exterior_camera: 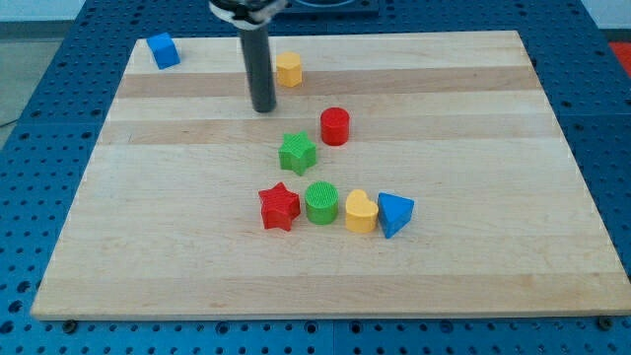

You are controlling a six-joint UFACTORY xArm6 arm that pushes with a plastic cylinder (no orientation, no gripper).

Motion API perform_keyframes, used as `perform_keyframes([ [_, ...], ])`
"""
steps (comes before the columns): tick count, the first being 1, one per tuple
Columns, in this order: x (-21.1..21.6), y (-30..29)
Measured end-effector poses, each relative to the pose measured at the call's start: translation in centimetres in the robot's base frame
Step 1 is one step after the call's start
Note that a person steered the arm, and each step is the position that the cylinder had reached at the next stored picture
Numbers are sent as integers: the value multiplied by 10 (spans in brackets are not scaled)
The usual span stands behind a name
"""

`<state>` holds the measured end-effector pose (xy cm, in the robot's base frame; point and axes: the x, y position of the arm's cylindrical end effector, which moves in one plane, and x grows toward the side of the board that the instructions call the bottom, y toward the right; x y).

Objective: Slide the red star down a bit

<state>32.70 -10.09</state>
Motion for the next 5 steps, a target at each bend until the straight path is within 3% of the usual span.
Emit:
perform_keyframes([
  [1, -31, 21],
  [2, -43, 91],
  [3, -29, 104],
  [4, 12, 46],
  [5, -5, -1],
])
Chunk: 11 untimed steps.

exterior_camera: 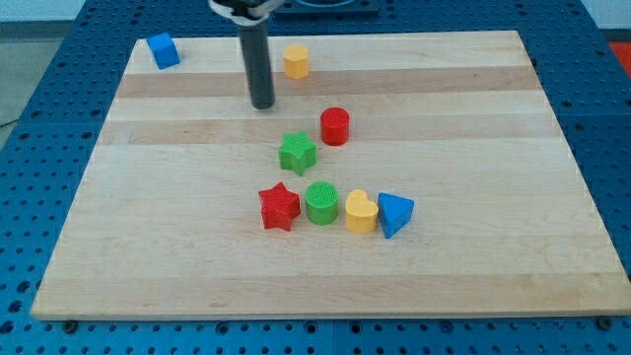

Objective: Slide the red star down a bit

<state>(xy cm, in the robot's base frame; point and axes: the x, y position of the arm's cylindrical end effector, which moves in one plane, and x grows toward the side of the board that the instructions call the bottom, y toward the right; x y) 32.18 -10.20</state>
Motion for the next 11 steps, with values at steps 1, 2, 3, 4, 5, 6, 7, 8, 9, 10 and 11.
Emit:
perform_keyframes([
  [1, -41, 2],
  [2, -57, 74],
  [3, -61, 127],
  [4, -27, 125],
  [5, 5, 115],
  [6, 6, 115],
  [7, 6, 115],
  [8, 6, 115],
  [9, 10, 115],
  [10, 11, 115],
  [11, 61, 70],
])
